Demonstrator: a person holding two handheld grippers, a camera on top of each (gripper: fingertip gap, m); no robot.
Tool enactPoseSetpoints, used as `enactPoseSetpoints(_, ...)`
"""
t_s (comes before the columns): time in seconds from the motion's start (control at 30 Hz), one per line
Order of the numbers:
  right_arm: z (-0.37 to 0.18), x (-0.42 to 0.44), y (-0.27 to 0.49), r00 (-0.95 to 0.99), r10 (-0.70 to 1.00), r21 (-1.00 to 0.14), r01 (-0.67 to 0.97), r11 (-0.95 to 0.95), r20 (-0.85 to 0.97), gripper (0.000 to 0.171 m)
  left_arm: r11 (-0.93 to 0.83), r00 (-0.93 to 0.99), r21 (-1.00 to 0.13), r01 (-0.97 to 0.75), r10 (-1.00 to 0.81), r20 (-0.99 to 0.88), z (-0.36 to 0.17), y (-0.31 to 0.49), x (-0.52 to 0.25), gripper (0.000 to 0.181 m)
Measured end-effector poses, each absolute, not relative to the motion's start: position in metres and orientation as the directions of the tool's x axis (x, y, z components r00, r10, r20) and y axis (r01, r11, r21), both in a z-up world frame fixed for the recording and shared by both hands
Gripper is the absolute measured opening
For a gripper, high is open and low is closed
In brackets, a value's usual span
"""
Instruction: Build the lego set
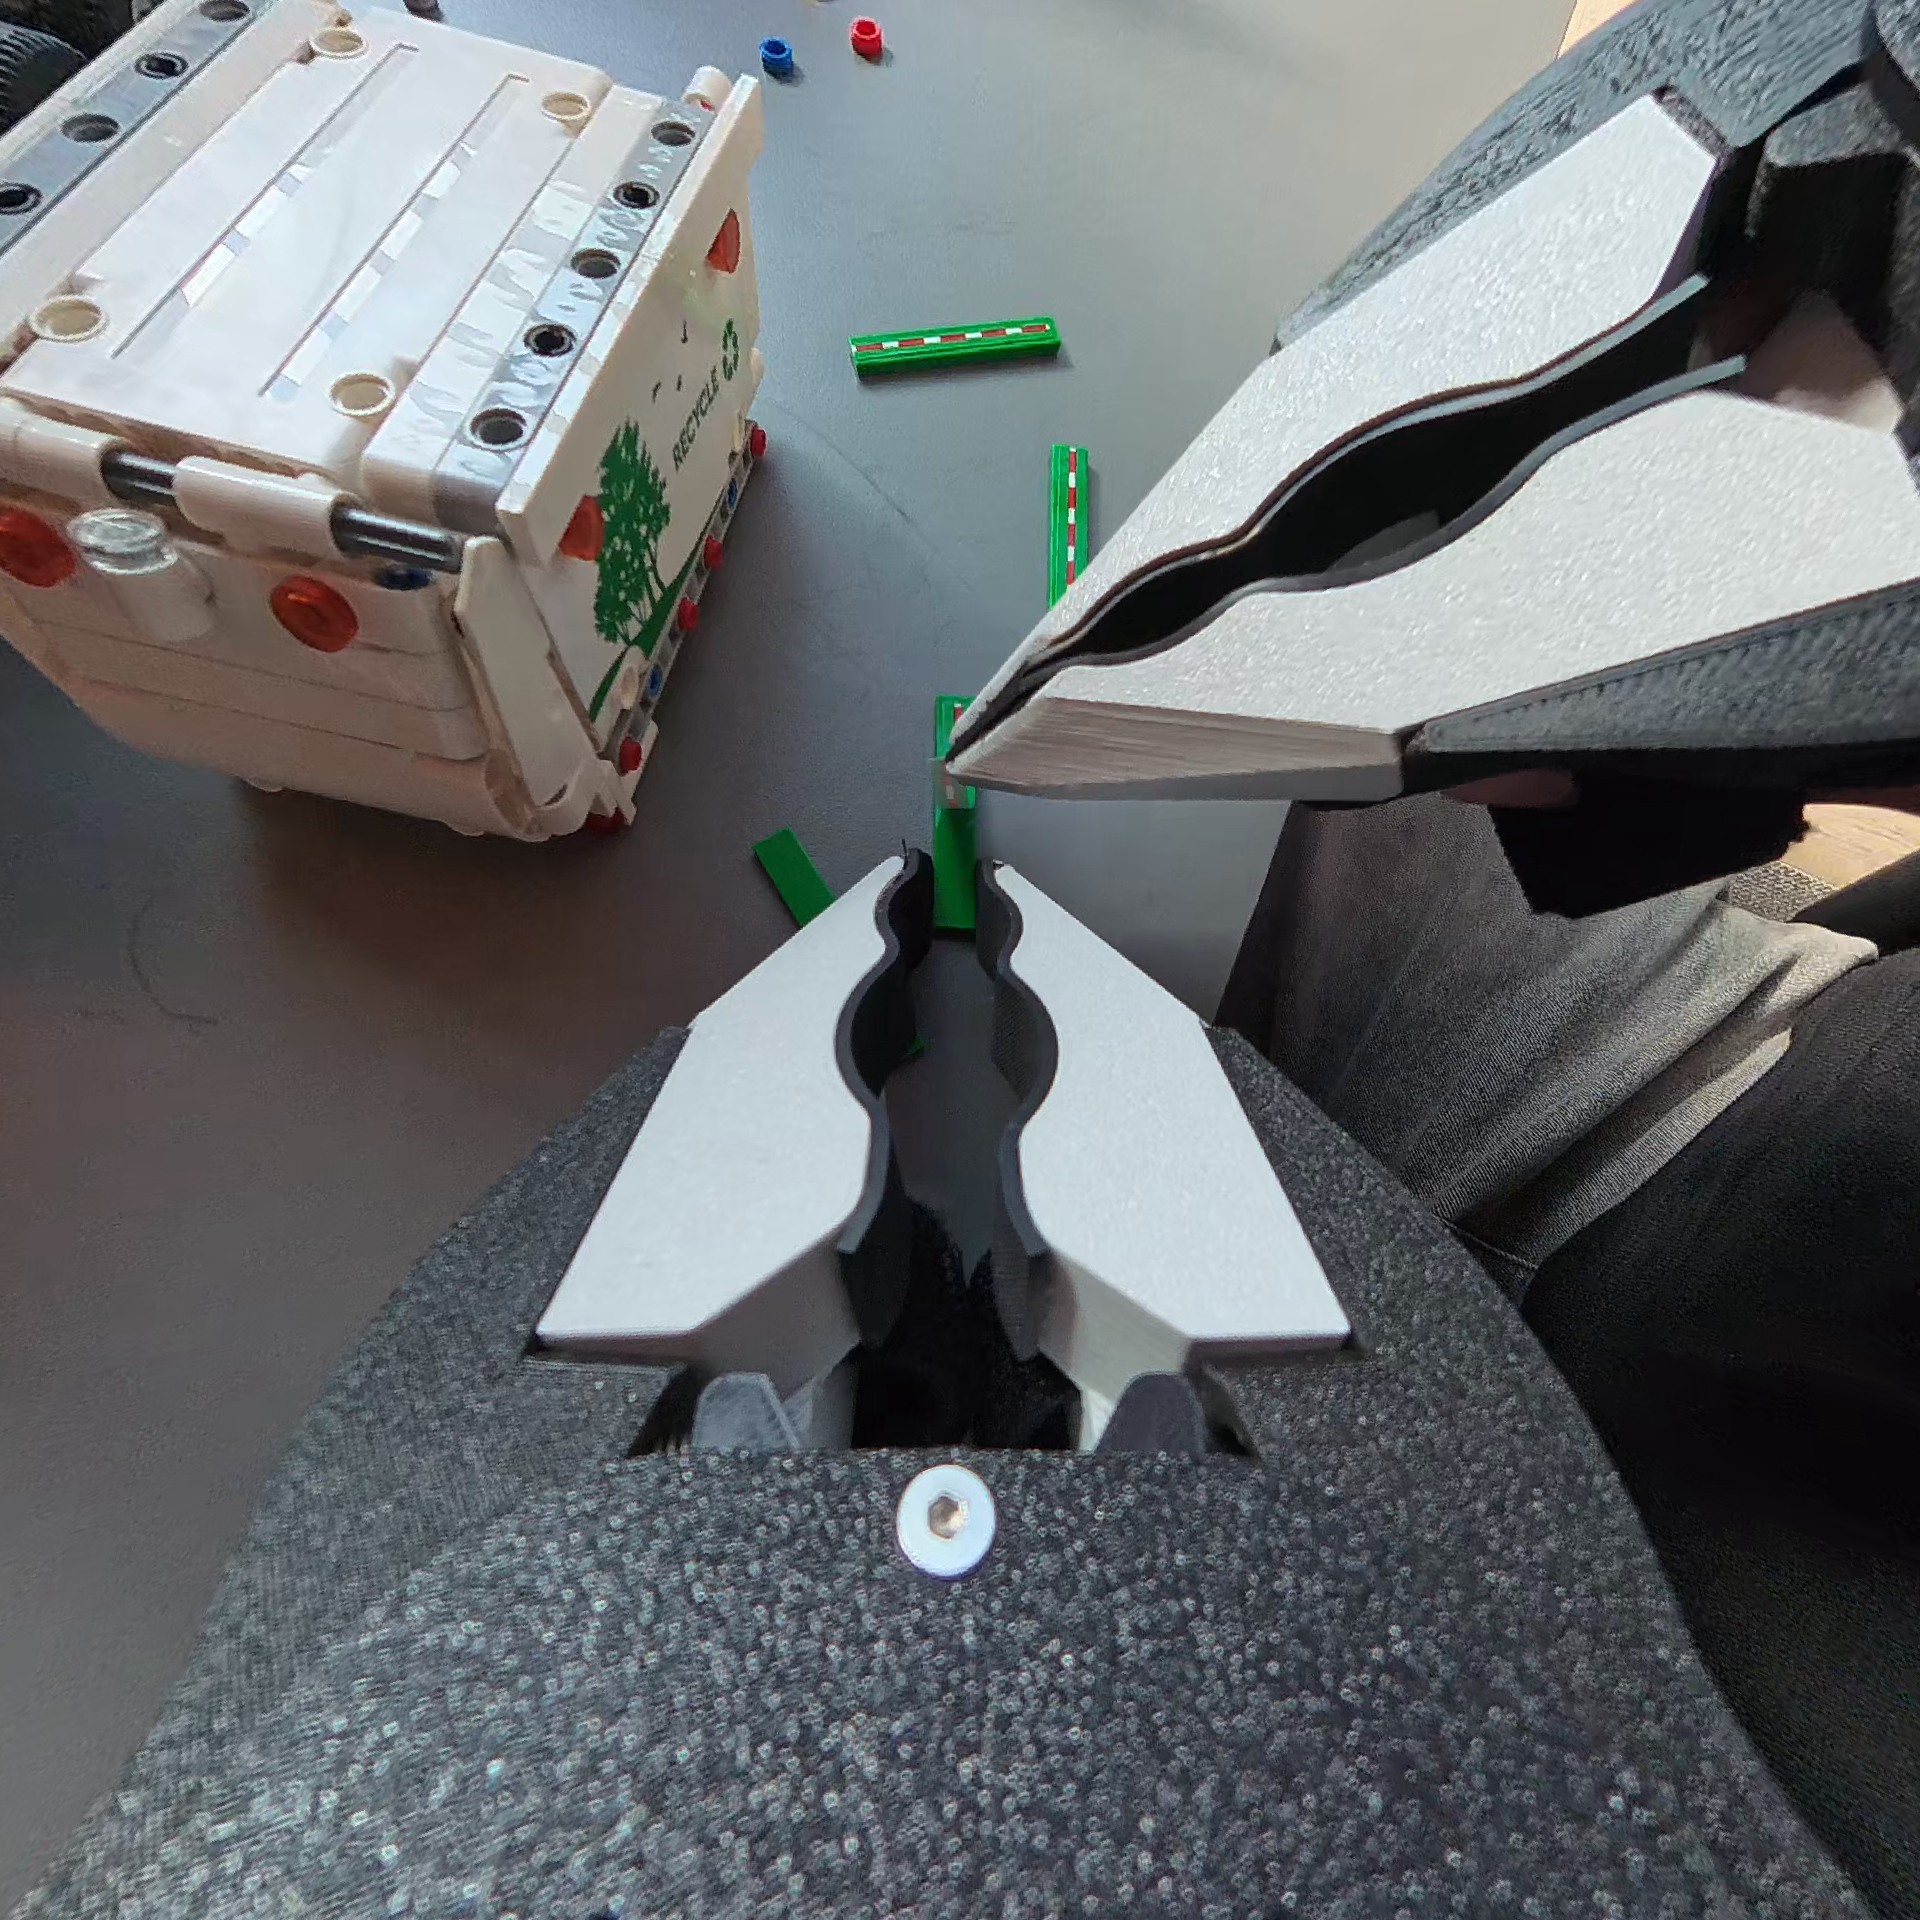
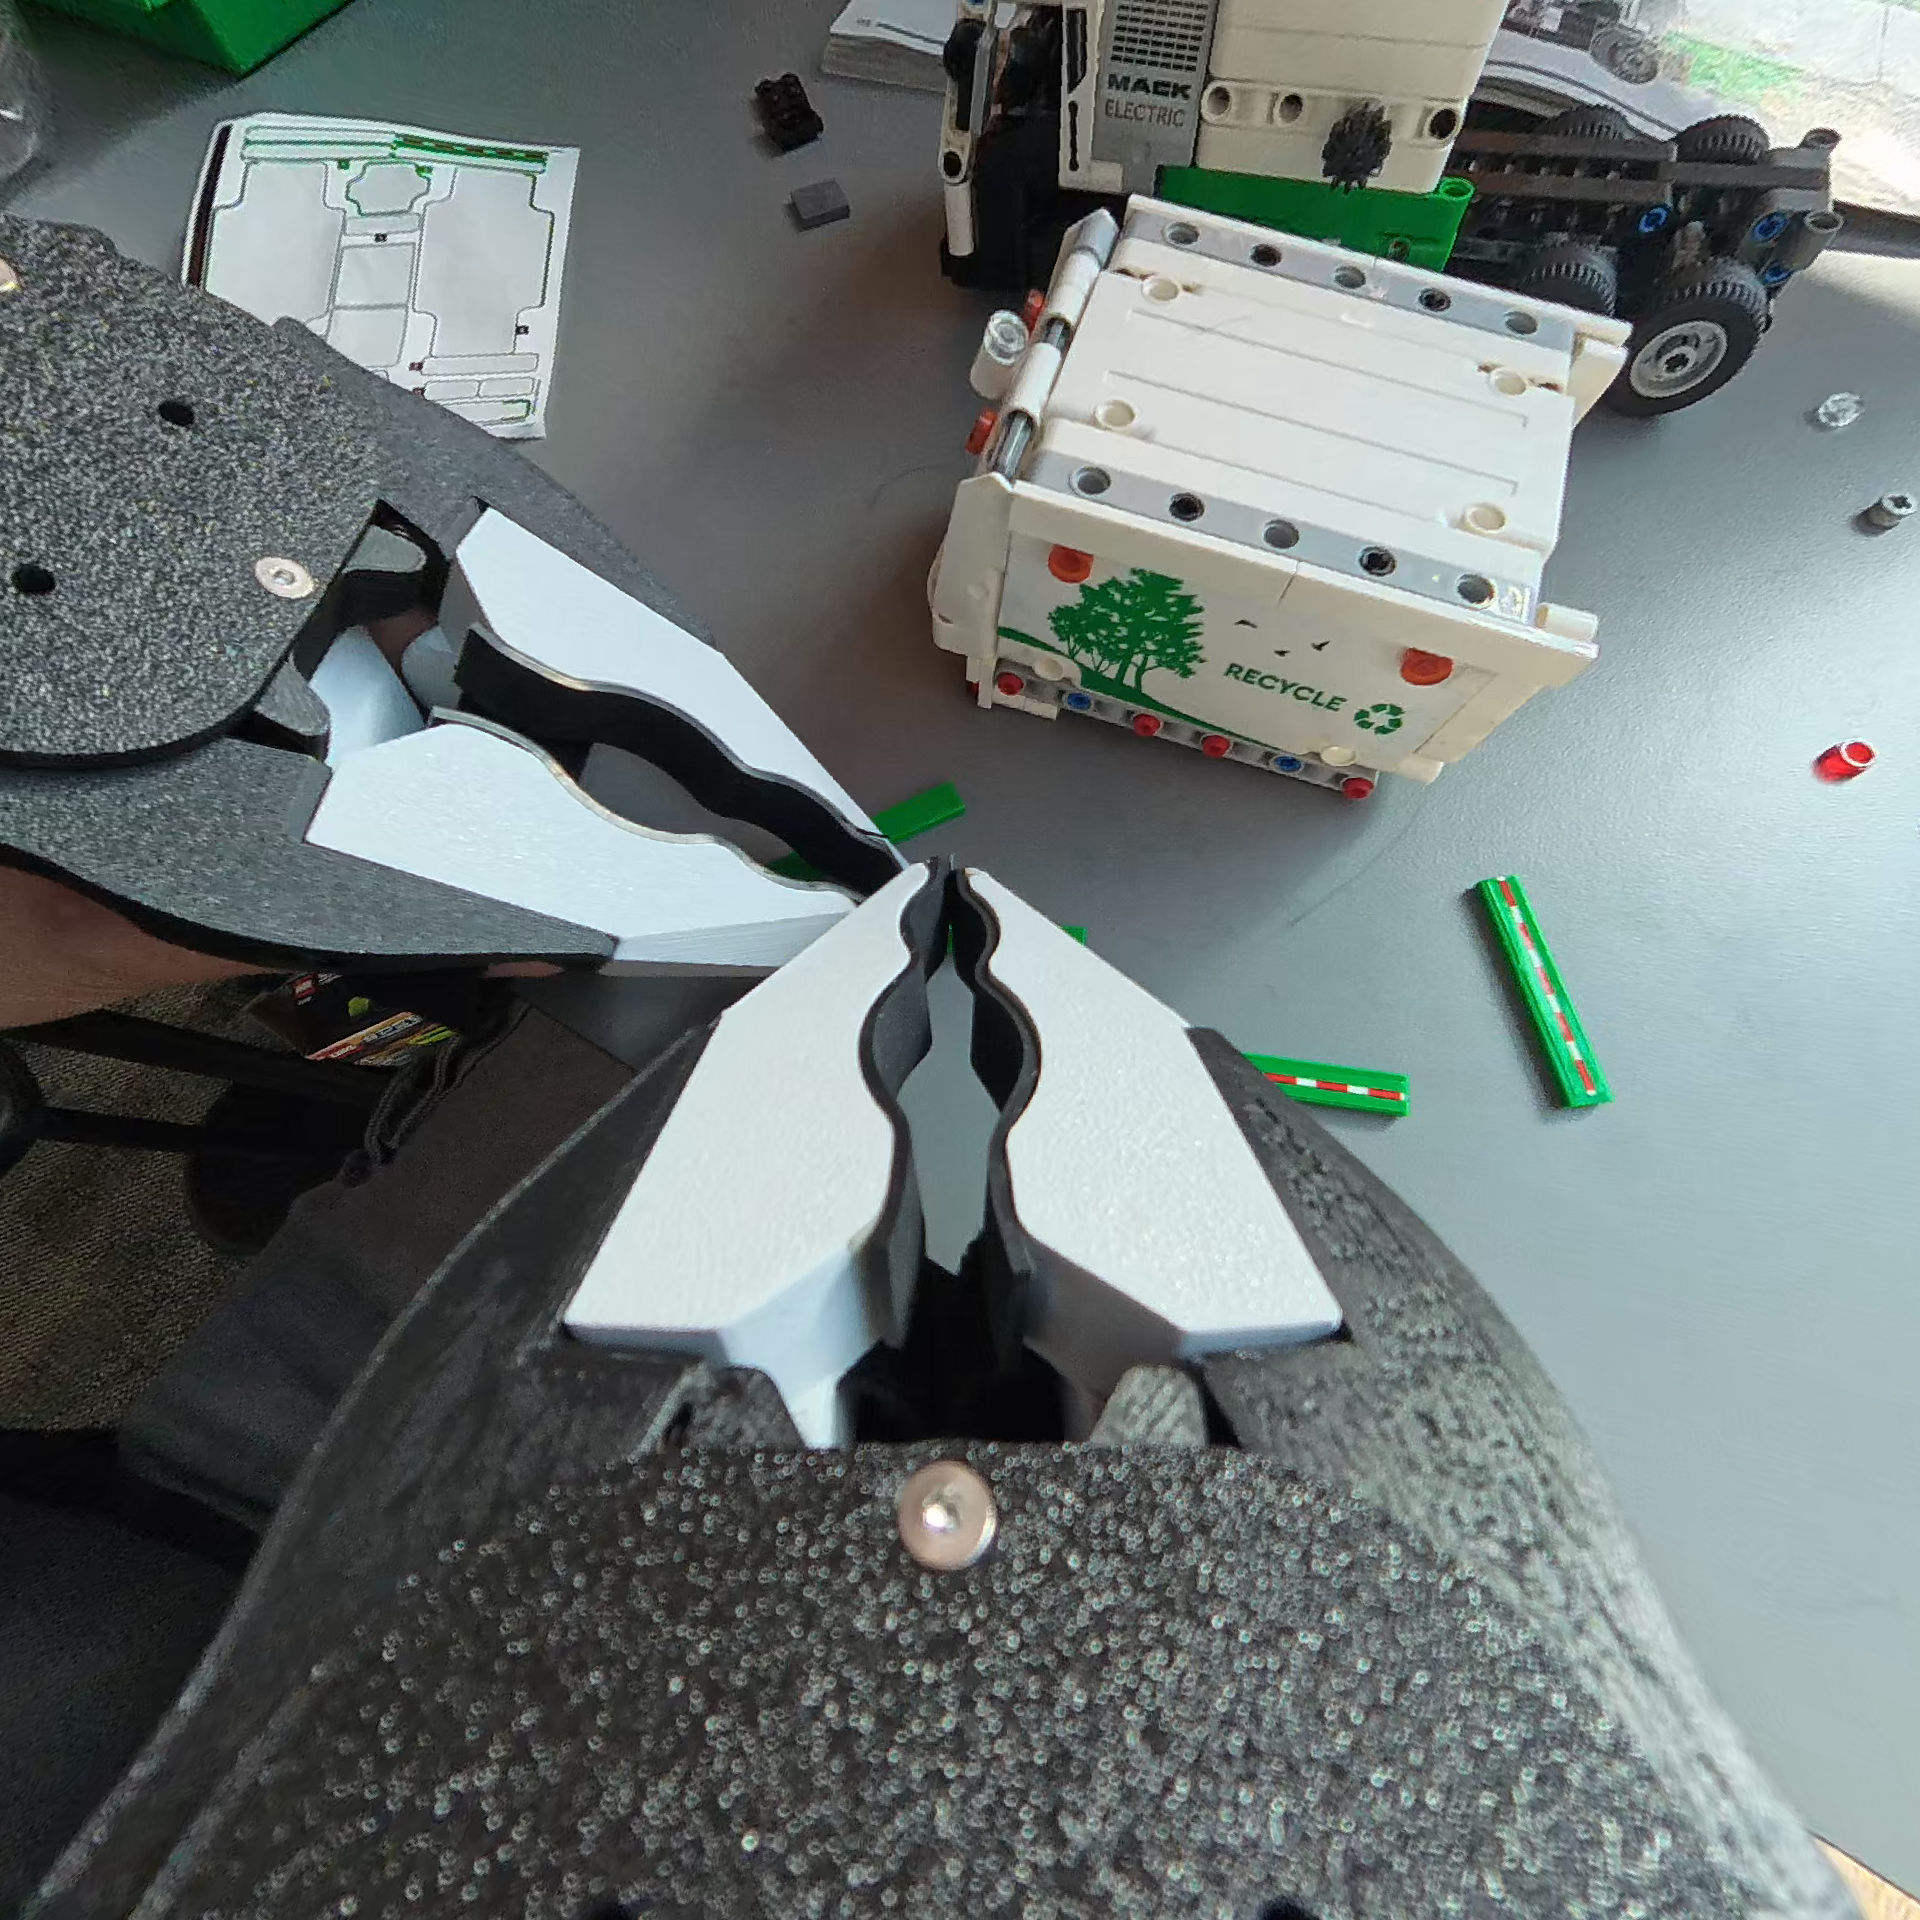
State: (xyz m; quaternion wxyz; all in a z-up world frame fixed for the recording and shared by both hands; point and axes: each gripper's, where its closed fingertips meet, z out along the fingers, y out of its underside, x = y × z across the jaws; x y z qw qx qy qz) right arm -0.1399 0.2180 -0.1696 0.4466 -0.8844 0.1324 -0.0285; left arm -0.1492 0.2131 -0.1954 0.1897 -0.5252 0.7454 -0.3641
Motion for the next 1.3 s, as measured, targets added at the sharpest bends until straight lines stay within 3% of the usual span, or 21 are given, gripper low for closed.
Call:
enactPoseSetpoints(0.4, -0.180, -0.144, 0.219, 0.964, -0.259, -0.779, -0.201, -0.593, -0.052, 0.000, 0.176, -0.379, -0.741, -0.648, -0.918, 0.113, -0.195, 0.213, -0.150, 0.007)
enactPoseSetpoints(0.57, -0.181, -0.143, 0.220, 0.965, -0.259, -0.778, -0.201, -0.595, -0.051, 0.000, 0.196, -0.403, -0.745, -0.638, -0.909, 0.106, -0.194, 0.210, -0.155, 0.022)
enactPoseSetpoints(0.9, -0.182, -0.144, 0.220, 0.966, -0.250, -0.774, -0.211, -0.597, -0.070, 0.000, 0.155, -0.376, -0.743, -0.651, -0.916, 0.138, -0.193, 0.215, -0.161, 0.019)
enactPoseSetpoints(1.13, -0.163, -0.159, 0.213, 0.970, -0.145, -0.826, -0.244, -0.507, -0.198, 0.000, 0.085, -0.363, -0.810, -0.580, -0.917, 0.164, -0.175, 0.217, -0.168, 0.027)
enactPoseSetpoints(1.3, -0.155, -0.174, 0.204, 0.996, -0.038, -0.900, -0.093, -0.427, -0.085, 0.000, 0.168, -0.395, -0.828, -0.536, -0.916, 0.070, -0.179, 0.210, -0.176, 0.028)
